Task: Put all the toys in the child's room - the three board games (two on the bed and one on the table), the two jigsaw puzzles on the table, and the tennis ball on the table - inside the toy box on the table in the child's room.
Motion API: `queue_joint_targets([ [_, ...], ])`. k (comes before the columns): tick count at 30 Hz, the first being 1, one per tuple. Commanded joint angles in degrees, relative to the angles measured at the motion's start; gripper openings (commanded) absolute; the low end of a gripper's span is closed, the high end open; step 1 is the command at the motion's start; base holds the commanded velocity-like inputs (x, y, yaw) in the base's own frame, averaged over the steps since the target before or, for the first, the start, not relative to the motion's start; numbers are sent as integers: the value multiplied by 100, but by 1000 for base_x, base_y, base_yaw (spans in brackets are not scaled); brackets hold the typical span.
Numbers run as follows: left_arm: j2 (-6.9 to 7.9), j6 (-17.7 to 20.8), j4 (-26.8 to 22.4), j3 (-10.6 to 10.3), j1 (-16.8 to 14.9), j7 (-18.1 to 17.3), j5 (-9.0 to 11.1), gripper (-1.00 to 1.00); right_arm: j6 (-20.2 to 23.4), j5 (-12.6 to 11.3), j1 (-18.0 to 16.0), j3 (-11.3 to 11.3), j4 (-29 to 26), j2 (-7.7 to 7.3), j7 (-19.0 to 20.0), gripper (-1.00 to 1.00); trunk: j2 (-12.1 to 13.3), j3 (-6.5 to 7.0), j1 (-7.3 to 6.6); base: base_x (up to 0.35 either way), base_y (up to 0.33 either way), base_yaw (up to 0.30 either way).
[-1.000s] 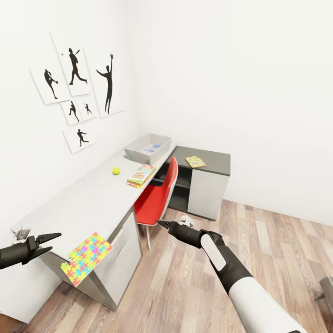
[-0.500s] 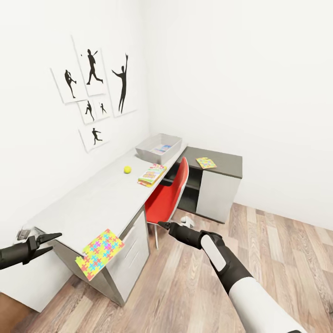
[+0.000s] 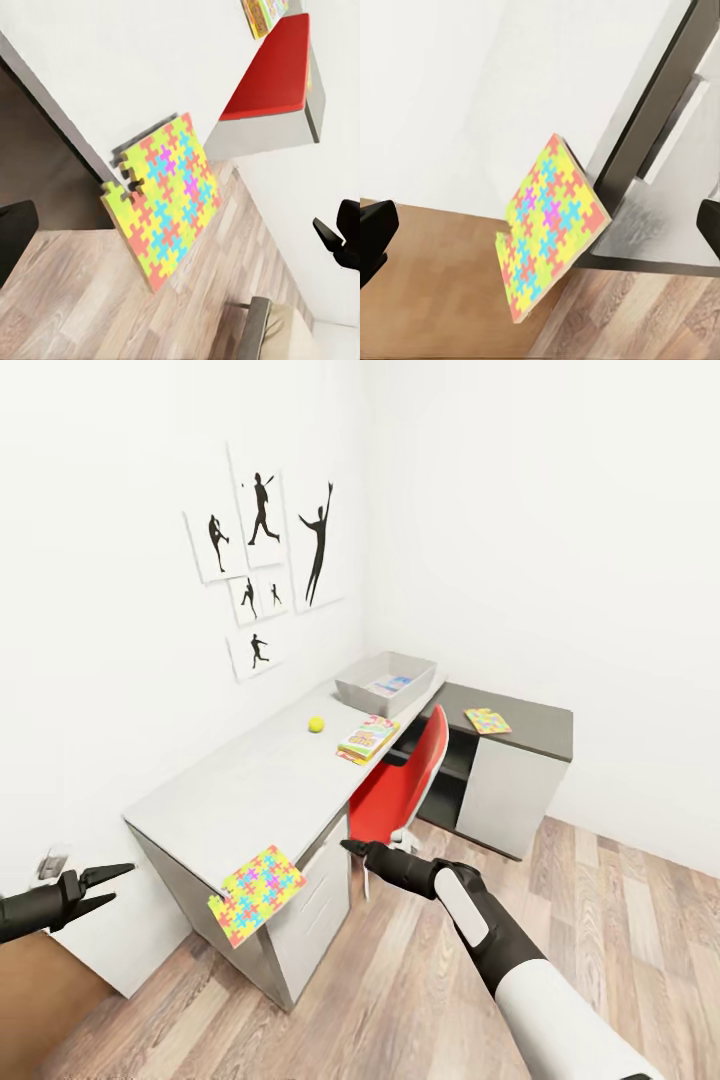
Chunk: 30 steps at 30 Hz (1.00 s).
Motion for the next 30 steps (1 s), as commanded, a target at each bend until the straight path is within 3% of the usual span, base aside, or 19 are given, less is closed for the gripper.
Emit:
queue_joint_targets([
  [1,3,19,2,9,-6,-31,-22,100,25,-16,-4,-3,-2,0,2,100,-9,-7,2,0,0,274],
  [7,8,28,2,14,-6,-34,-21,100,25,-16,-4,-3,-2,0,2,100,-9,2,2,0,0,144],
  [22,0,29,2,16,-6,-31,-12,100,-4,-44,-4,-3,146,5,40,100,-611,-266,332,0,0,8],
  [30,0,28,2,22,-6,-24,-12,100,8,-511,-4,-3,296,-2,58,100,-932,-410,507,0,0,0],
])
